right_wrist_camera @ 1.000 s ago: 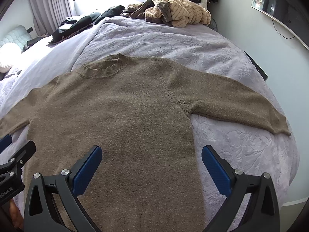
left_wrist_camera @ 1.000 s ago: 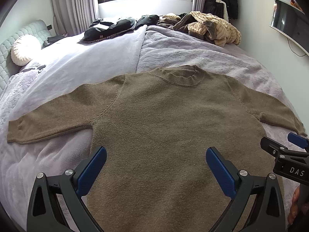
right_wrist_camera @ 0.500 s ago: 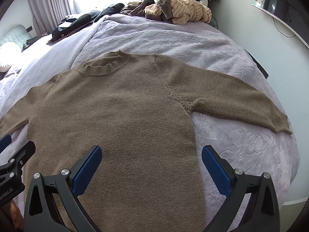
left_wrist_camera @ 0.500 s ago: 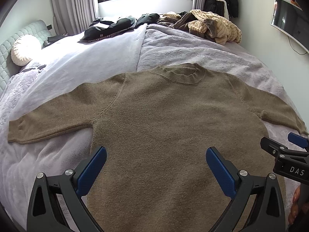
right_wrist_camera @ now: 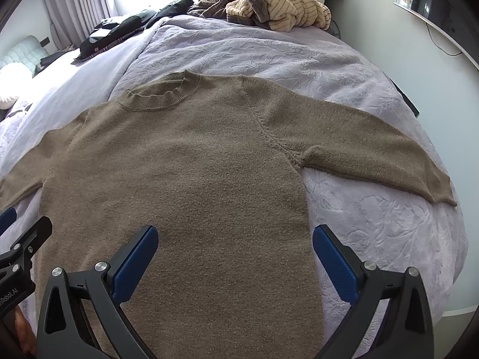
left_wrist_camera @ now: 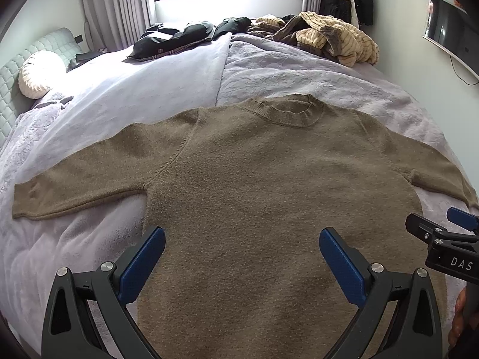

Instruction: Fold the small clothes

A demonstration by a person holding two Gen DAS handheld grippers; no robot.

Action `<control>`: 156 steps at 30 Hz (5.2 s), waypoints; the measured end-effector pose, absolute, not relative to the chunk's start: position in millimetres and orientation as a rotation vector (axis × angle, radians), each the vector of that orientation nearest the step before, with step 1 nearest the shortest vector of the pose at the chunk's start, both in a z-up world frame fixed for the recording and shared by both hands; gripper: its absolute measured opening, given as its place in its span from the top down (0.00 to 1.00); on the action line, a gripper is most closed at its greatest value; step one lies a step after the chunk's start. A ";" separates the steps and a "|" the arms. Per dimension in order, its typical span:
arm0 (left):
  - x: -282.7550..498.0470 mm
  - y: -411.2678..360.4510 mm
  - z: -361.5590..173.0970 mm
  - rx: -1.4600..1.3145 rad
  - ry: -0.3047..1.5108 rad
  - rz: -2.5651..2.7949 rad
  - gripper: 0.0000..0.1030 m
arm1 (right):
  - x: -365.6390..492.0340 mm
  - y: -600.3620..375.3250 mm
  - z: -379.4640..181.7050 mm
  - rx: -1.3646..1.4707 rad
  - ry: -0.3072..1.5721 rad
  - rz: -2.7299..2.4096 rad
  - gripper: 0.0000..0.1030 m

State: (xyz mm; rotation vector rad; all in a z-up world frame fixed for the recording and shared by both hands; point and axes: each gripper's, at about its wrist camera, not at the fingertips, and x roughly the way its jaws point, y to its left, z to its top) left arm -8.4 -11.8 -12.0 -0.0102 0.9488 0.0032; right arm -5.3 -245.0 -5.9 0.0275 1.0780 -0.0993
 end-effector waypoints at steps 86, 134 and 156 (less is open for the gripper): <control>82.5 111.8 33.5 -0.460 0.581 -0.298 0.92 | -17.3 -172.3 -20.6 0.215 1.107 0.209 0.00; 53.9 122.3 -83.9 -0.063 0.909 0.176 0.17 | 144.0 -244.0 -95.7 0.533 1.058 0.205 0.82; 43.7 127.6 -73.3 -0.014 0.885 0.181 0.17 | 91.7 -295.5 -93.9 0.756 1.033 0.081 0.88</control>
